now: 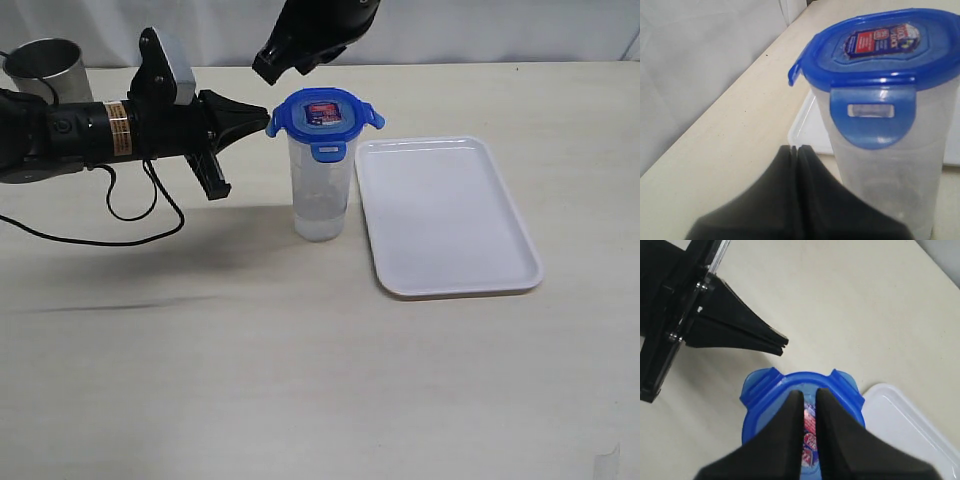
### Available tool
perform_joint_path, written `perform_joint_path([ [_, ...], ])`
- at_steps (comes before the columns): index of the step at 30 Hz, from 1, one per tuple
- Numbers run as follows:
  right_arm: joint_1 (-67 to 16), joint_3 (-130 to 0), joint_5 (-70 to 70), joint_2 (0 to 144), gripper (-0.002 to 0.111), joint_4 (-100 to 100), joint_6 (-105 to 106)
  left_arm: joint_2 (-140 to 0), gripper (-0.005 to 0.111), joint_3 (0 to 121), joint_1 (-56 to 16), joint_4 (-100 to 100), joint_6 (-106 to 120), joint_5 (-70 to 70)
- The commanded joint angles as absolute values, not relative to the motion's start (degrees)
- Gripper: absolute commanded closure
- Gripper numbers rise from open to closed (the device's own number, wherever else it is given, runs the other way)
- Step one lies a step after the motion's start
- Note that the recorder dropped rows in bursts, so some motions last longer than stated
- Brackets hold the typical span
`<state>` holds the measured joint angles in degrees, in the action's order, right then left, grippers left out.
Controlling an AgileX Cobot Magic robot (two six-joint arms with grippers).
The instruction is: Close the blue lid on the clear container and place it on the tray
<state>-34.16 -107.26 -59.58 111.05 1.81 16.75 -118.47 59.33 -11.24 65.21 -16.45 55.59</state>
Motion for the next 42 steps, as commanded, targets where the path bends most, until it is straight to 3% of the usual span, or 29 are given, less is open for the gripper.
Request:
perform_joint_path([
  [1, -34.0, -107.2, -64.4, 109.6, 0.087, 2.2, 16.2, -118.4, 0.107, 59.1, -11.3, 64.3, -16.8, 56.0],
  [42, -31.2, -103.0, -65.0, 117.1, 0.085, -5.1, 21.9, -118.4, 0.107, 59.1, -11.3, 64.3, -16.8, 56.0],
])
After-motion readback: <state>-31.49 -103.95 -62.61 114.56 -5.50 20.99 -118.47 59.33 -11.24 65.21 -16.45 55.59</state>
